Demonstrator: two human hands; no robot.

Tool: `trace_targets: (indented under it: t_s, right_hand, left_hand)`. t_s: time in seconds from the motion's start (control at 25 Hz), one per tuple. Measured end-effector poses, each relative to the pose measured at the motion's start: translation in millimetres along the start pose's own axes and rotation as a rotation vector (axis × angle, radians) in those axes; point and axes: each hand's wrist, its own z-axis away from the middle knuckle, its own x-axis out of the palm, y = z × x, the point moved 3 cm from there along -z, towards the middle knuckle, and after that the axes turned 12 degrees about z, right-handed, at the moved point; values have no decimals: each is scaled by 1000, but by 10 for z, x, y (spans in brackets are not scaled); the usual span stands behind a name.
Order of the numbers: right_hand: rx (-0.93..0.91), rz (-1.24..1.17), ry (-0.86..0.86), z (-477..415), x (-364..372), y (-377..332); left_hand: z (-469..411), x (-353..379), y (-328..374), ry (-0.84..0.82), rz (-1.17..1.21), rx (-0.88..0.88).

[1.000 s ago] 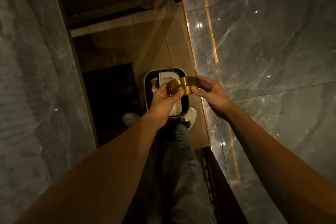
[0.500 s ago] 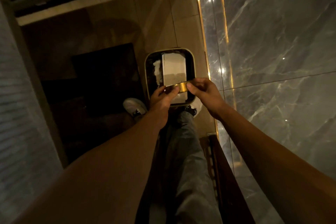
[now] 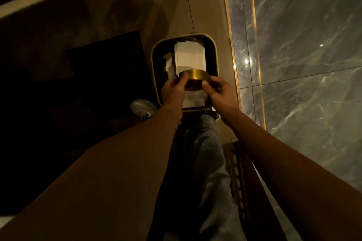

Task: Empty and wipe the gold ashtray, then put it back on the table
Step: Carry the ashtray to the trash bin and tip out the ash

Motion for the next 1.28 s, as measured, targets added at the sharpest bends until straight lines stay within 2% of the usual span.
trace_targets:
  t_s: [0.16,0.36,0.56,0.8,1.28]
  right_hand:
    - [-60,20,9,-139,27,-26]
    - [-97,74,3,-232,13,-133]
    - [-24,110,-20,-274,106,47]
    - [-127,154,-2,-289,81,-58]
    - [-164,222,7,-334,76,-107]
  left_hand:
    - [-129,91,72,85,-23,121]
    - [-119,126,225,74,-167,252]
    - [-283,47,-15,-33,-445,282]
    - [-259,6,24,-137,-655,433]
    - [-283,72,36,-132,-892,643]
